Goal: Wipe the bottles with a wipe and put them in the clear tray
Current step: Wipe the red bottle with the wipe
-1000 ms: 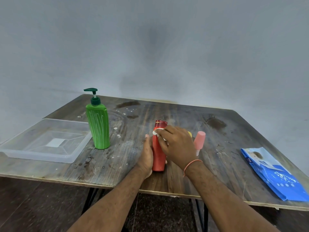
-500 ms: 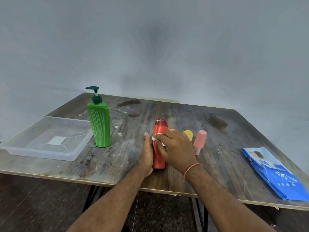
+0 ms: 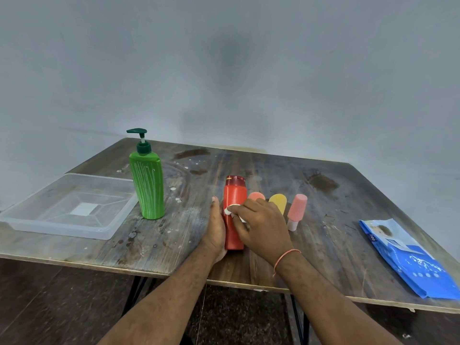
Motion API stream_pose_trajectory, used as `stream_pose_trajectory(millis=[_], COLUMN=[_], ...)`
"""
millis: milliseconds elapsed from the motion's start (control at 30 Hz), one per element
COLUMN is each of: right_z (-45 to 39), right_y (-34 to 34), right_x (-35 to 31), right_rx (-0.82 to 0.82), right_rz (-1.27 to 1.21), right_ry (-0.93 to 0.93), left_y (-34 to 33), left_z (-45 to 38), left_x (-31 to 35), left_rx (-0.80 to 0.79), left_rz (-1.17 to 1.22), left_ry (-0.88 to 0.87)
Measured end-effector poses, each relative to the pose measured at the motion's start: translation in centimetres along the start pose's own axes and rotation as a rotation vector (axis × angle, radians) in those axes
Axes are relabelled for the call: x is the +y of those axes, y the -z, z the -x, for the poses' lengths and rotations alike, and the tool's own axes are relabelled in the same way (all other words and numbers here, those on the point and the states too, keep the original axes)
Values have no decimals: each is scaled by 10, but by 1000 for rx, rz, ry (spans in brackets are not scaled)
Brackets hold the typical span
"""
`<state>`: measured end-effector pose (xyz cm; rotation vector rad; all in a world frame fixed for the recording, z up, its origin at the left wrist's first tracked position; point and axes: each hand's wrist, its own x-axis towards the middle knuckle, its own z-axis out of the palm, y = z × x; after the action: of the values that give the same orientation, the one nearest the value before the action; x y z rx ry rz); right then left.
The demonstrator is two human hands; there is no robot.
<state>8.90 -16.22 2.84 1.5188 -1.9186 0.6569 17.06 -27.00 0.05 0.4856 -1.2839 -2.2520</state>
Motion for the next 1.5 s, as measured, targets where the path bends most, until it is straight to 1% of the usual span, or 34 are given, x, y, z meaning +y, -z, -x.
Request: stream_pose_trajectory(millis=[133, 233, 400, 500, 633, 733, 867, 967, 1033, 1133, 1200, 1267, 1433, 1500], right_z=[22, 34, 18, 12, 32, 44, 29, 18, 21, 35, 42, 41, 23, 25], right_y=[2, 2, 2, 3, 4, 3, 3, 3, 3, 3, 4, 5, 5, 4], right_x=[-4, -7, -6, -5, -4, -4, -7, -9, -9, -6, -3, -1, -2, -2], right_rx=[-77, -88, -37, -56, -112, -141, -91, -89, -111, -152, -162, -154, -108, -128], right_rz=[-30, -13, 37, 23, -10, -3, 40, 32, 15, -12, -22, -14, -4, -19], right_ry=[81, 124, 36, 31, 145, 221, 138, 87, 99, 177, 224, 225, 45, 38], left_y=[4, 5, 6, 6, 7, 8, 7, 5, 6, 7, 8, 8, 7, 6], left_z=[-5, -7, -4, -2, -3, -6, -4, -3, -1, -3, -6, -6, -2, -1], left_x=[0, -1, -3, -1, 2, 1, 1, 2, 4, 3, 1, 1, 3, 4], left_rx=[10, 4, 7, 3, 43, 38, 8, 7, 21, 26, 19, 6, 3, 13], left_rz=[0, 12, 16, 11, 18, 52, 35, 35, 32, 49, 79, 91, 46, 51], left_ry=[36, 45, 64, 70, 83, 78, 83, 85, 90, 92, 94, 100, 133, 138])
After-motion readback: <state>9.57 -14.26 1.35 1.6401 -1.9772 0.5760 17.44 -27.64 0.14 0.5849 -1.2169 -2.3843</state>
